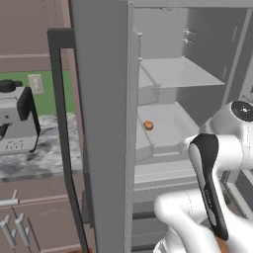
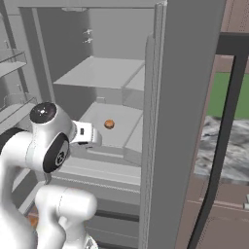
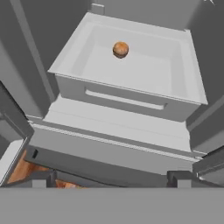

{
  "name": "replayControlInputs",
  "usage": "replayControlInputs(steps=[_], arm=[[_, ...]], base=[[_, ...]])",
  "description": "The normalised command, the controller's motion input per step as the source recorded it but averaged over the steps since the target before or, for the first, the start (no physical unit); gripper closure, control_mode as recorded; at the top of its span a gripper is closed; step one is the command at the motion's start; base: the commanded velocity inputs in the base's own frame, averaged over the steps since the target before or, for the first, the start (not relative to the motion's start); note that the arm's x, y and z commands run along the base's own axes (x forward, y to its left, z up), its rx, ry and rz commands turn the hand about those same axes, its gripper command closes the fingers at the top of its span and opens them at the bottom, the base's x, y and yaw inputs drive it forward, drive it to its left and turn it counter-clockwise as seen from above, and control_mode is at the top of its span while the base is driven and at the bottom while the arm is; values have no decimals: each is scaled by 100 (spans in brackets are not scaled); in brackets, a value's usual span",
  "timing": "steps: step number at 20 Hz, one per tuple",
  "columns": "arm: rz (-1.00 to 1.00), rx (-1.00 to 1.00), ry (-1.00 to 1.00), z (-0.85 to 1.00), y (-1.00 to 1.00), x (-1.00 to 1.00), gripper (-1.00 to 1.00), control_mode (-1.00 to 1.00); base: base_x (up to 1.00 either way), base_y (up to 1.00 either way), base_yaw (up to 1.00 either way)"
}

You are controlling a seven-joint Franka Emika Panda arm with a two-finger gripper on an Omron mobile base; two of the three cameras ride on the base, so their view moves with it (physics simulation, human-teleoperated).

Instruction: Pick the mango and tangerine from the fridge and place them inside the tupperware on the counter.

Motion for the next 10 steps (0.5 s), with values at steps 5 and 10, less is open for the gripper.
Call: replayControlInputs(steps=[5,10], arm=[[0,2,-4,-26,0,65,-100,-100],[0,6,2,-2,0,77,-100,-100]], base=[[0,0,0],[0,0,0]])
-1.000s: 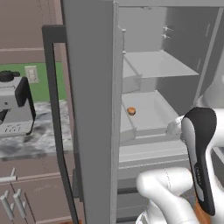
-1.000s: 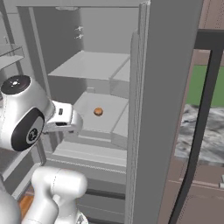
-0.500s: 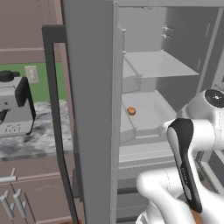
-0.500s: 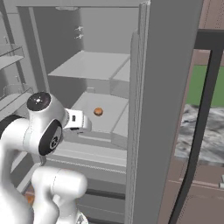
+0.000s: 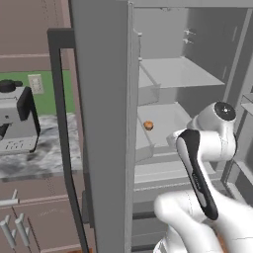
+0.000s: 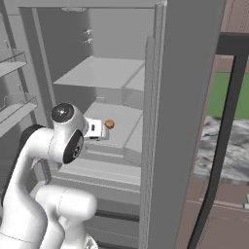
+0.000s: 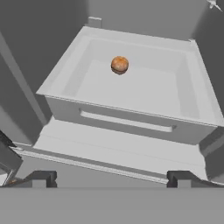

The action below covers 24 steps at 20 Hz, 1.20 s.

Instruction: Pick the mango and tangerine from the fridge and place them inside the tupperware on the counter.

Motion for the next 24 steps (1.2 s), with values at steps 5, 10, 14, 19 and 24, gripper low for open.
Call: replayControlInputs(steps=[5,10,14,19,24], arm=[[0,3,1,-18,0,71,-100,-100],[0,0,0,-24,1,76,-100,-100],[0,0,0,-26,7,70,-100,-100],[0,0,0,-22,7,67,-100,-100],[0,0,0,-17,7,59,-100,-100]], base=[[0,0,0],[0,0,0],[0,0,0],[0,0,0],[0,0,0]])
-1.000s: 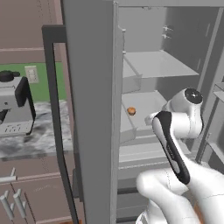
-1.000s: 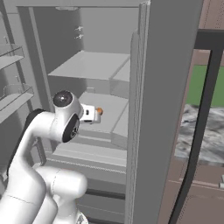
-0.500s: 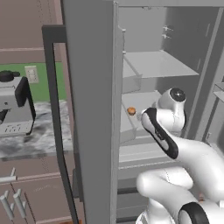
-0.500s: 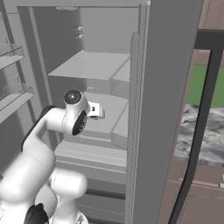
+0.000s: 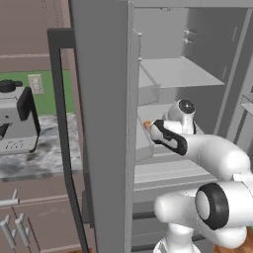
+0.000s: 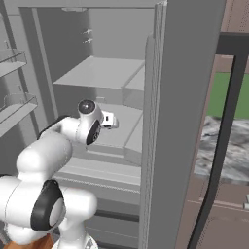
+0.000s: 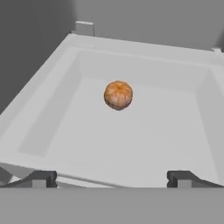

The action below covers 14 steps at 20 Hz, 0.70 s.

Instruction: Pick the mango and tangerine from the fridge and place them inside the tupperware on the counter.

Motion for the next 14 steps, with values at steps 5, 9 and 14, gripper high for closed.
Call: replayControlInputs(steps=[5,9,14], arm=[[0,0,0,-18,5,57,-100,-100],[0,0,0,-19,2,58,-100,-100],[0,0,0,-24,0,56,-100,-100]], base=[[0,0,0],[0,0,0],[0,0,0]])
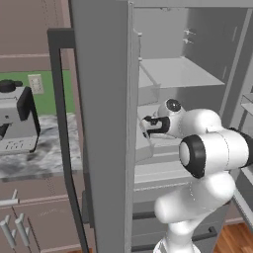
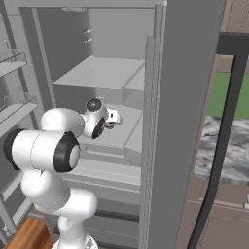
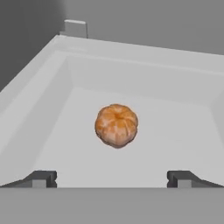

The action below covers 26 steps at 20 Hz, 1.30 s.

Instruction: Pick the mango and tangerine from the fridge and place them inside the tupperware on the counter.

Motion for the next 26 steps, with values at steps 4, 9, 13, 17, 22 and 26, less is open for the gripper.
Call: replayControlInputs(steps=[4,9,13,17,22,26], arm=[[0,0,0,-27,0,57,-100,-100],[0,0,0,-27,0,59,-100,-100],[0,0,0,-27,0,53,-100,-100],[0,0,1,-27,-1,32,-100,-100],[-1,0,5,-32,-8,1,-100,-100],[-3,0,6,-42,-1,-8,-100,-100]], base=[[0,0,0],[0,0,0],[0,0,0],[0,0,0],[0,0,0],[0,0,0]])
